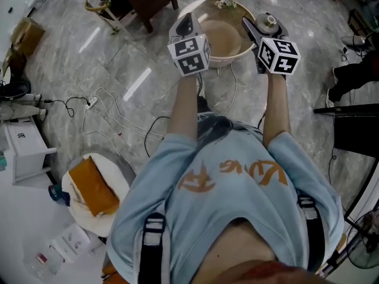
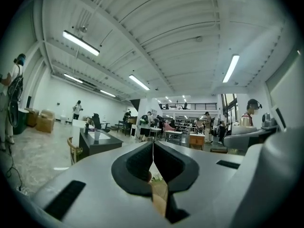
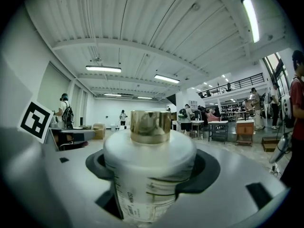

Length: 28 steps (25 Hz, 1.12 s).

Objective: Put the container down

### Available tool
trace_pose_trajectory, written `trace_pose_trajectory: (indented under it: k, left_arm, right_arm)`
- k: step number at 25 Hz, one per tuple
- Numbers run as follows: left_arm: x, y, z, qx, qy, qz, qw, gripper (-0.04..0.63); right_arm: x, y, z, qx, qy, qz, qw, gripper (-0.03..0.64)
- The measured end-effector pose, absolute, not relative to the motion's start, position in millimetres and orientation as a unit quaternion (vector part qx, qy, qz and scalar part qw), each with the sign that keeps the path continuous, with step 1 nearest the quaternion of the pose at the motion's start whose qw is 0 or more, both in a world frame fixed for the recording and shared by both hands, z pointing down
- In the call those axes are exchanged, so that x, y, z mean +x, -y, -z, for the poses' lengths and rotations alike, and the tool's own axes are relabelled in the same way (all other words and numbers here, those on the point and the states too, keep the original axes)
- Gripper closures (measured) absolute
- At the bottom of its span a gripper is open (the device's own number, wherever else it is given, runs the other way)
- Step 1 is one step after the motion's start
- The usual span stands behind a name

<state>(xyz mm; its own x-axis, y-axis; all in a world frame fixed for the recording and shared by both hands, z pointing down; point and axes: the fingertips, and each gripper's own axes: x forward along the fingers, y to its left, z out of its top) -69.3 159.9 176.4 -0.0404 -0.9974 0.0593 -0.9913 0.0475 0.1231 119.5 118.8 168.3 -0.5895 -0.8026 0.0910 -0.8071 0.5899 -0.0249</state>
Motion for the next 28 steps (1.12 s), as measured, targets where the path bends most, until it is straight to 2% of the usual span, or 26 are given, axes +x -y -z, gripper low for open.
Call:
trace_pose_trajectory:
  k: [13, 19, 25, 28]
  left_arm:
    - [-107.1, 21.6, -199.5, 0.72, 0.686, -0.011, 0.108, 0.565]
    - [-154.2, 110.7, -228.3, 0.712, 0.688, -0.033, 0.134, 0.565]
    - [-167.8, 164.0, -266.5, 0.718, 0.674, -0.059, 0.166, 0.565]
    - [-159.7, 177.7, -282.9, 0.726, 0.663, -0.1, 0.156, 0.565]
  right_arm:
    - [101.3, 42.0, -195.7, 0.513, 0.852, -0.087, 0.059, 0.259]
    - [52.1, 122.6, -225.7, 0.505, 0.853, -0.103, 0.079, 0.259]
    - [32.4, 171.5, -251.0, 0.511, 0.845, -0.125, 0.094, 0.259]
    - [35.6, 176.2, -265.6, 0.516, 0.84, -0.135, 0.105, 0.259]
